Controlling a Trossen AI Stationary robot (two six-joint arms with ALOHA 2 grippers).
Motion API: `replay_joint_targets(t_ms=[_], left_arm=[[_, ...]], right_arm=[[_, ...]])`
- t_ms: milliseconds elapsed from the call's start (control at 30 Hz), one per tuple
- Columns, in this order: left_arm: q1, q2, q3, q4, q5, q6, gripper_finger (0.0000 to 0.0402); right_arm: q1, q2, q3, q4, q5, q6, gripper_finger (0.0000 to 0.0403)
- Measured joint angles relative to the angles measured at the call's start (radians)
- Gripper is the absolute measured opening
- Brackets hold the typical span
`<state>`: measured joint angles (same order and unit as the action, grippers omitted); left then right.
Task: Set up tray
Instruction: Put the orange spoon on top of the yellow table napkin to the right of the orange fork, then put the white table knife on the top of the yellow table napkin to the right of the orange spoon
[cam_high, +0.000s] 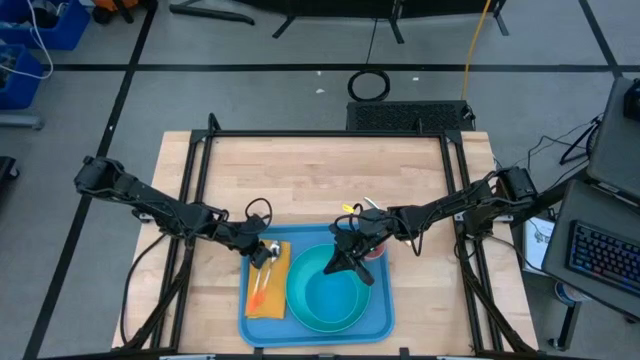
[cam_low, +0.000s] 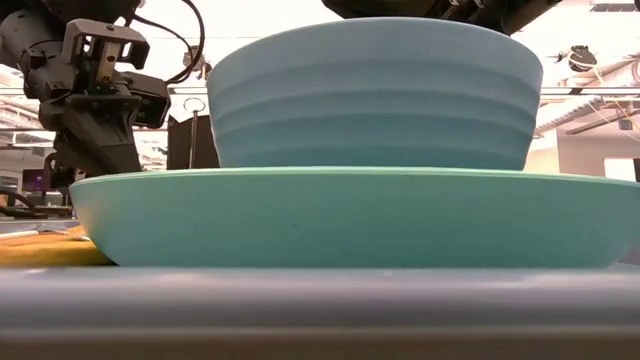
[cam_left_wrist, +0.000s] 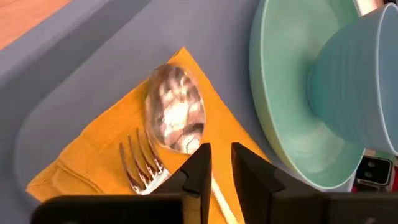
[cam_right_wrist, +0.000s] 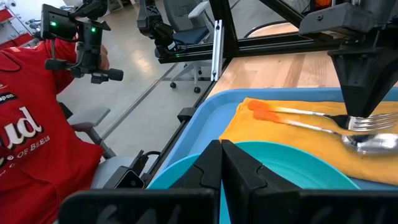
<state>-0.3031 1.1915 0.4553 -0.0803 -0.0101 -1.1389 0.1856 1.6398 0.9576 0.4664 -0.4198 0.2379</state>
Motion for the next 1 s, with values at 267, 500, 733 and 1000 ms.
replay_joint_targets(t_ms=[267,500,733,1000], left_arm=[[0.000,0.000,0.000,0.002,0.010,0.007,0.0069],[0.000,0.000,0.000,0.035,-0.069,0.093,0.0057],[0.000,0.000,0.000,0.191,-0.155,0.250,0.0014],[0.000,0.000,0.000,0.429,-0.178,0.434,0.0024]], right_arm=[[0.000,0.000,0.000,0.000,0.000,0.000,0.0000],[0.000,0.000,0.000,0.000,0.000,-0.045,0.0000],[0.000,-0.012,0.000,-0.008,0.000,-0.084,0.0000],[0.005,-0.183,-0.001,-0.247,0.169,-0.166,0.0000]])
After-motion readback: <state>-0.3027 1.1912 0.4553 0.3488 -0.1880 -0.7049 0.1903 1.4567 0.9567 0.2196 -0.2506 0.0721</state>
